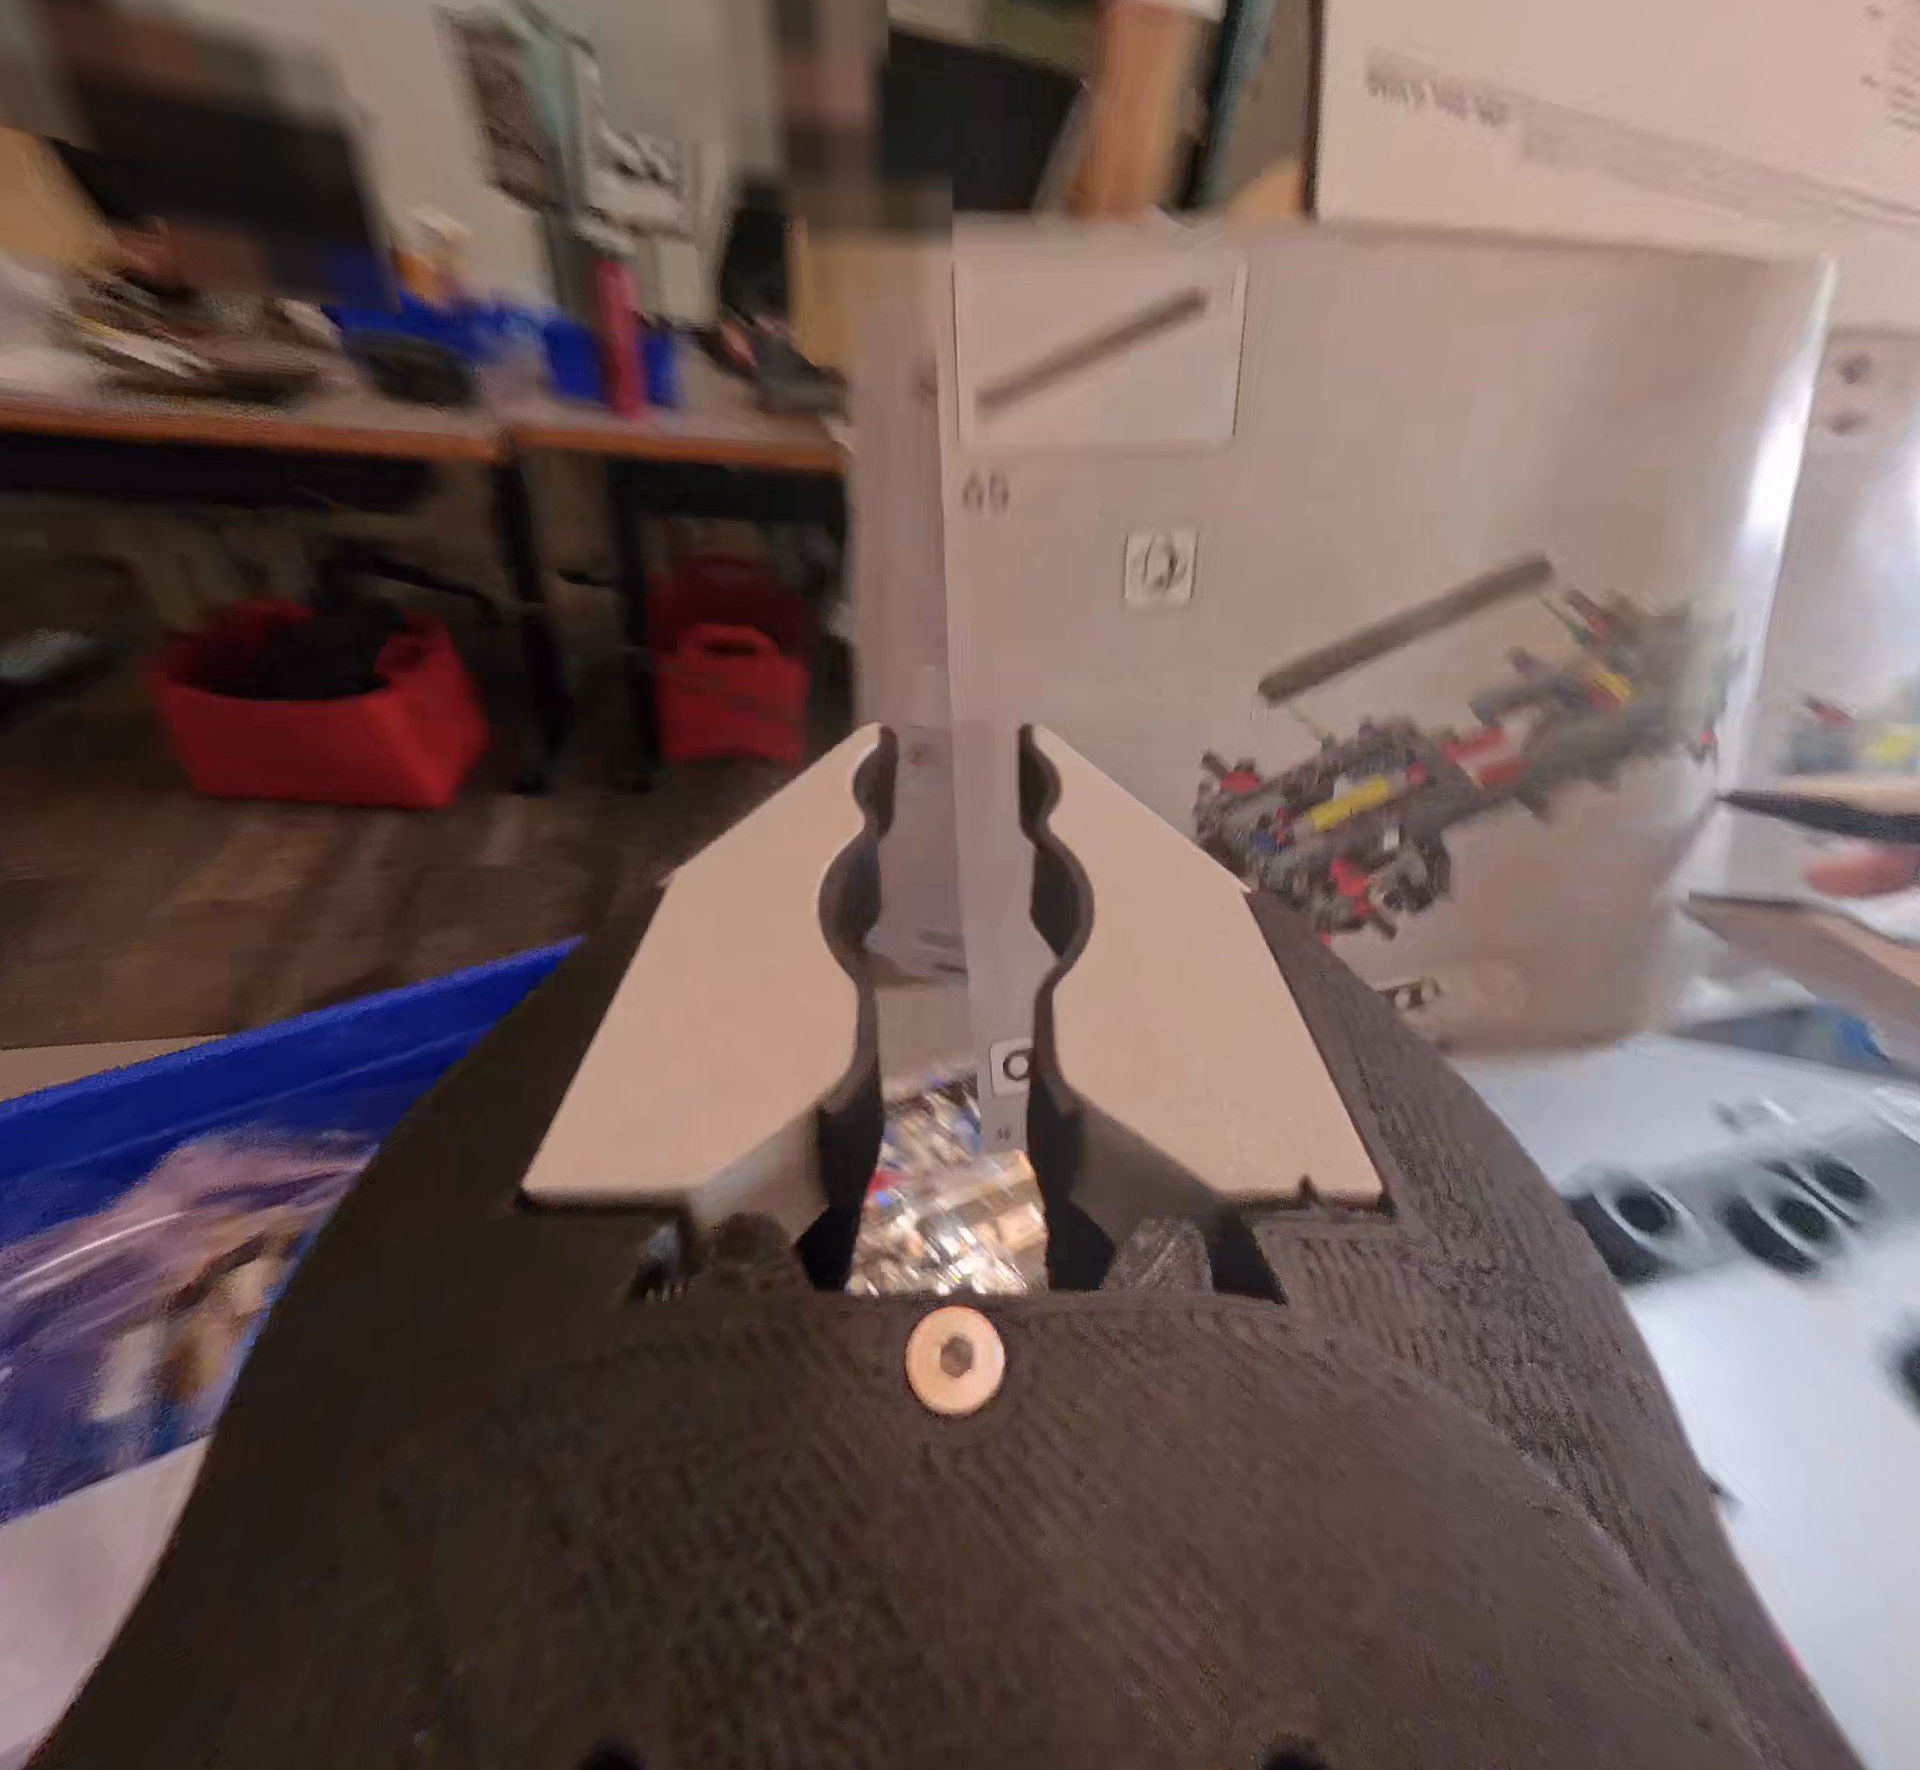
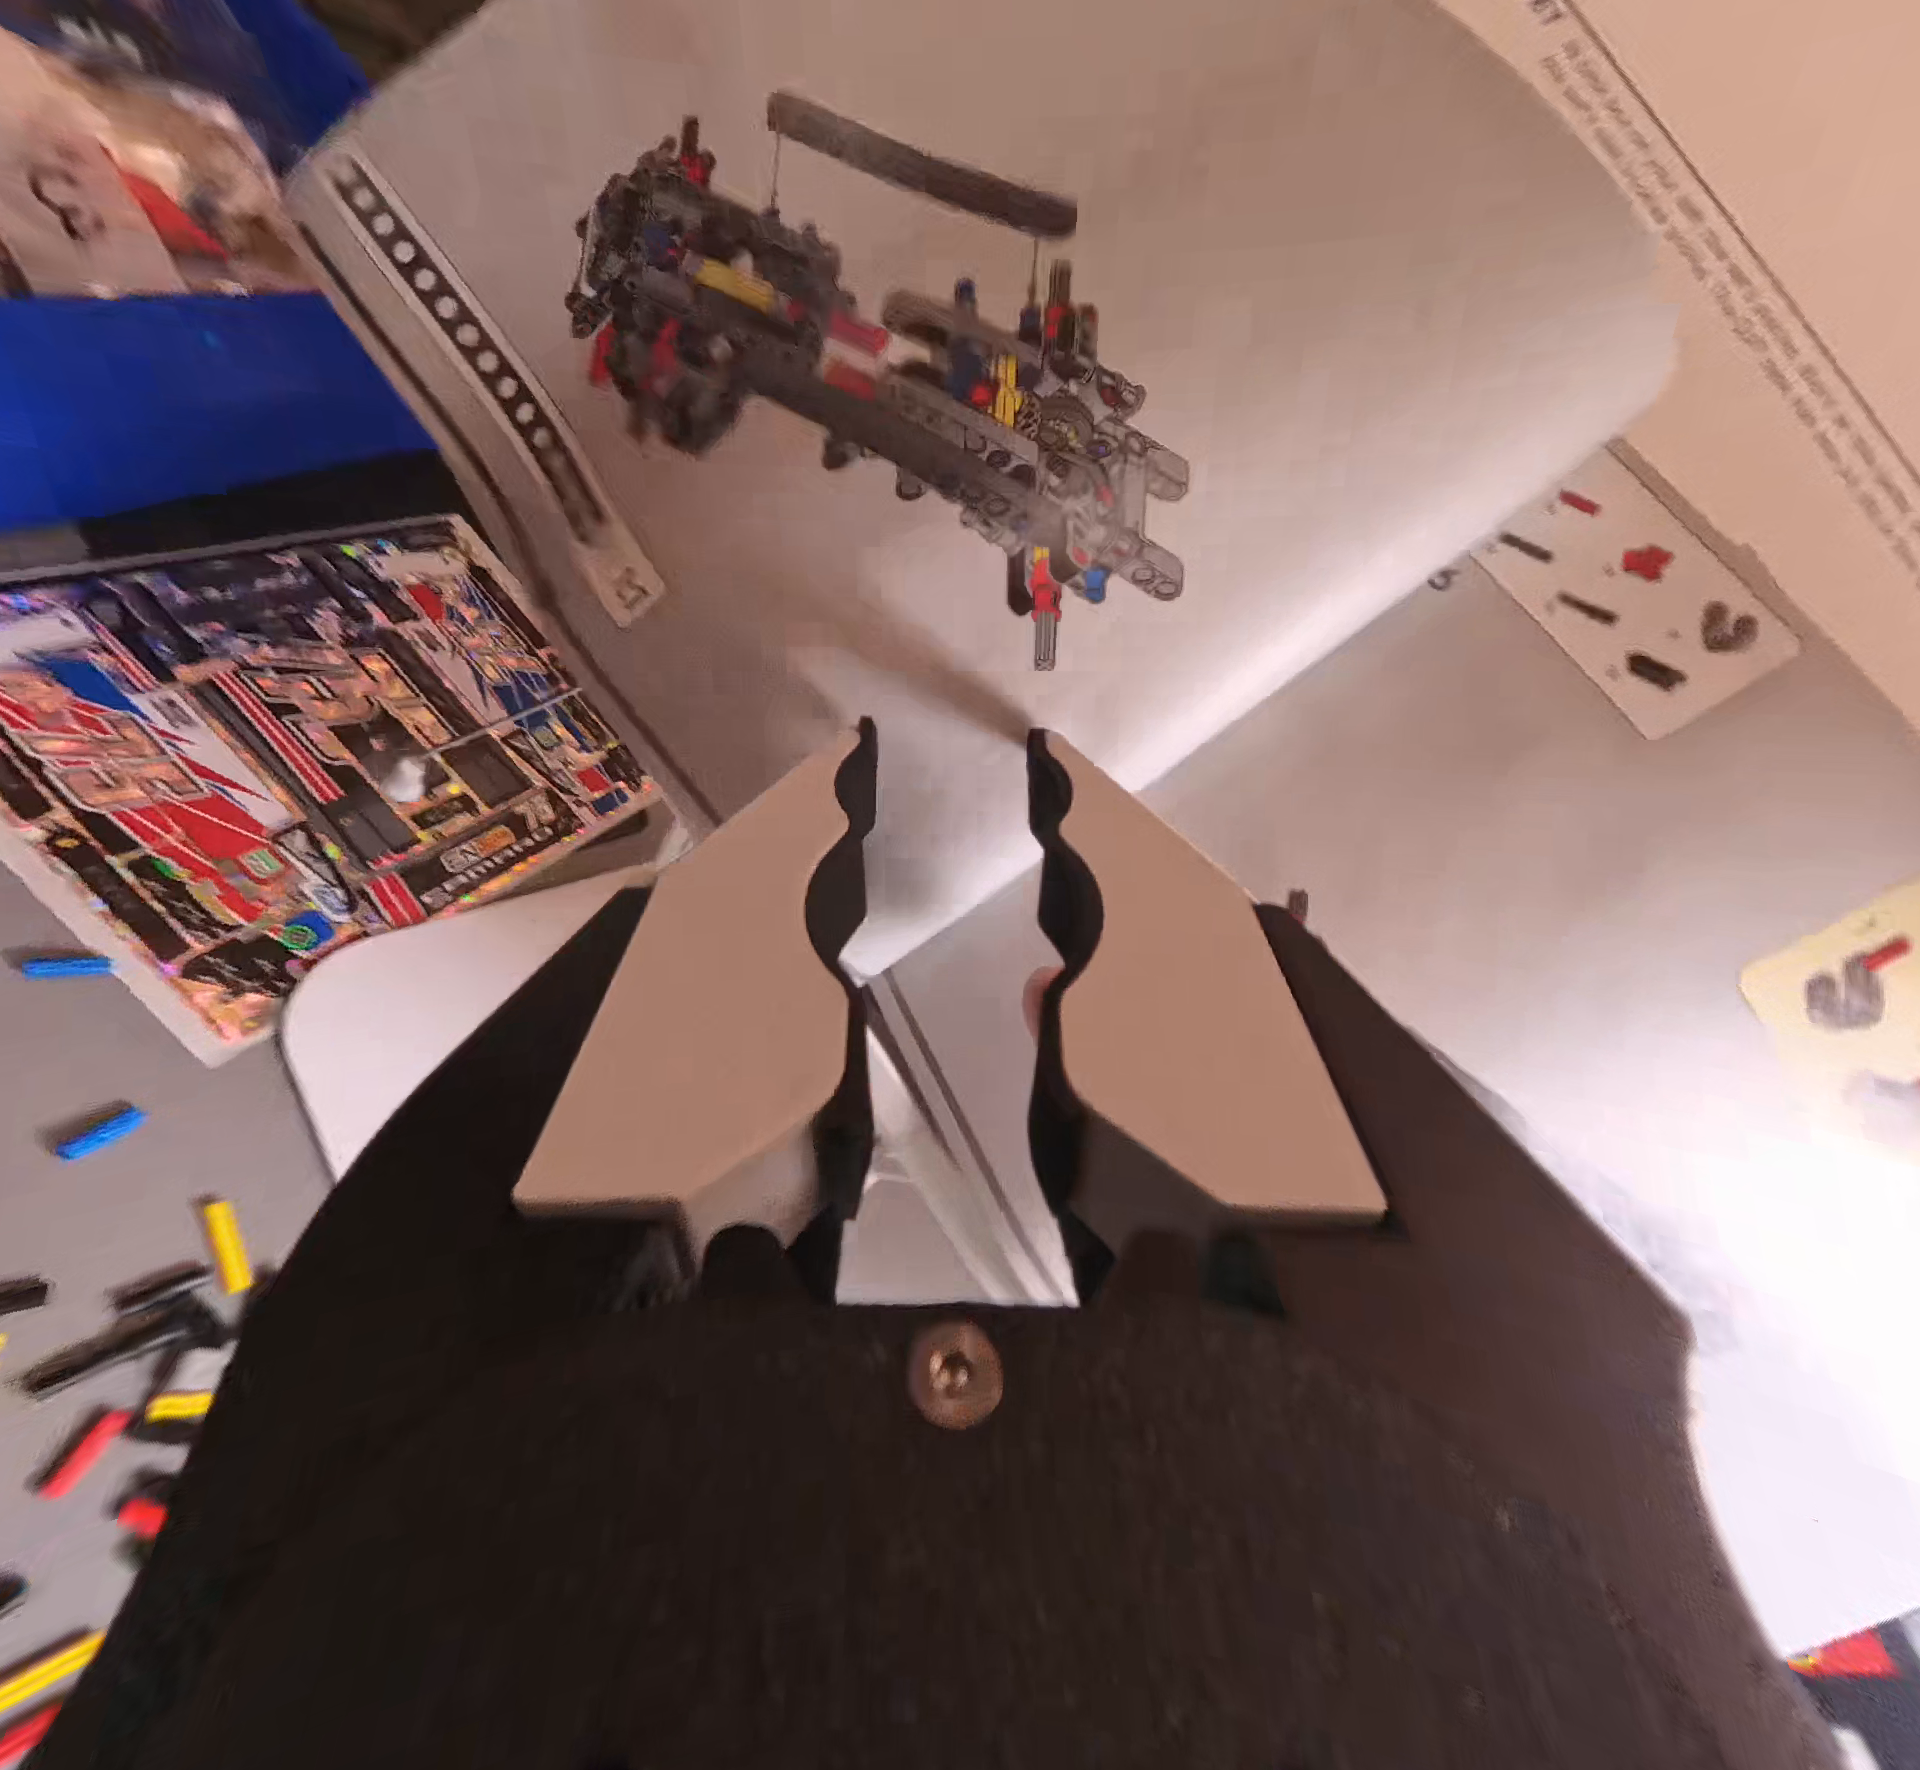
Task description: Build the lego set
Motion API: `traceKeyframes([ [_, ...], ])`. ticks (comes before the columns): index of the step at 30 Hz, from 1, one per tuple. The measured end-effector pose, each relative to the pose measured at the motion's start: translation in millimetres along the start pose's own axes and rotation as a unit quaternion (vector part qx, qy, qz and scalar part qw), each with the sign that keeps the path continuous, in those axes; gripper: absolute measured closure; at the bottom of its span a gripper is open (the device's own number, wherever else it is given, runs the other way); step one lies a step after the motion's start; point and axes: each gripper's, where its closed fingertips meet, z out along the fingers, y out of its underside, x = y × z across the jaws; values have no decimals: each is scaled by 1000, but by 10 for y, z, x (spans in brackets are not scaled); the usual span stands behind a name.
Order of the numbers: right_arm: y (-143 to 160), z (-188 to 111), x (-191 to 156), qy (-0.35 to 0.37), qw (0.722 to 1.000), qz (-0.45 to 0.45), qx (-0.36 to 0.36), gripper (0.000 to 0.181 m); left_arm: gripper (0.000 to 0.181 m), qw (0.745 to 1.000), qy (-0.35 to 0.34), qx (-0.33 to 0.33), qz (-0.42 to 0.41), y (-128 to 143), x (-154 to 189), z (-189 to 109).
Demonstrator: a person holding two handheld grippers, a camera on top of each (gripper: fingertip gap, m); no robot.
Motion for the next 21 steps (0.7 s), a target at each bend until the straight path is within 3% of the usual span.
traceKeyframes([
  [2, 9, 131, -37, 8, 999, -32, -20, 156, 154, 998, 0, 50, 29, -107, 242, -254],
  [3, 7, 175, -43, 12, 999, -38, -26, 158, 155, 998, 32, 37, 31, -12, 470, -337],
  [7, -21, 212, -30, 17, 999, -38, -35, 164, 146, 976, 168, -135, -6, 981, 1282, -482],
  [9, -20, 204, -33, 7, 999, -28, -35, 163, 143, 953, 208, -203, -86, 1453, 1514, -466],
  [11, -25, 201, -30, -7, 999, -9, -34, 164, 135, 902, 255, -224, -268, 1674, 1726, -388],
  [13, -25, 199, -18, -16, 999, 3, -34, 165, 128, 844, 258, -191, -430, 1718, 1741, -235],
  [15, -28, 199, -12, -21, 999, 11, -34, 167, 122, 842, 250, -121, -463, 1624, 1716, -125],
  [18, -27, 204, -6, -26, 999, 21, -28, 167, 112, 767, 278, -44, -577, 1353, 1721, -63],
  [21, -32, 202, -1, -31, 999, 29, -26, 168, 107, 771, 255, -22, -583, 1389, 1685, -12],
])
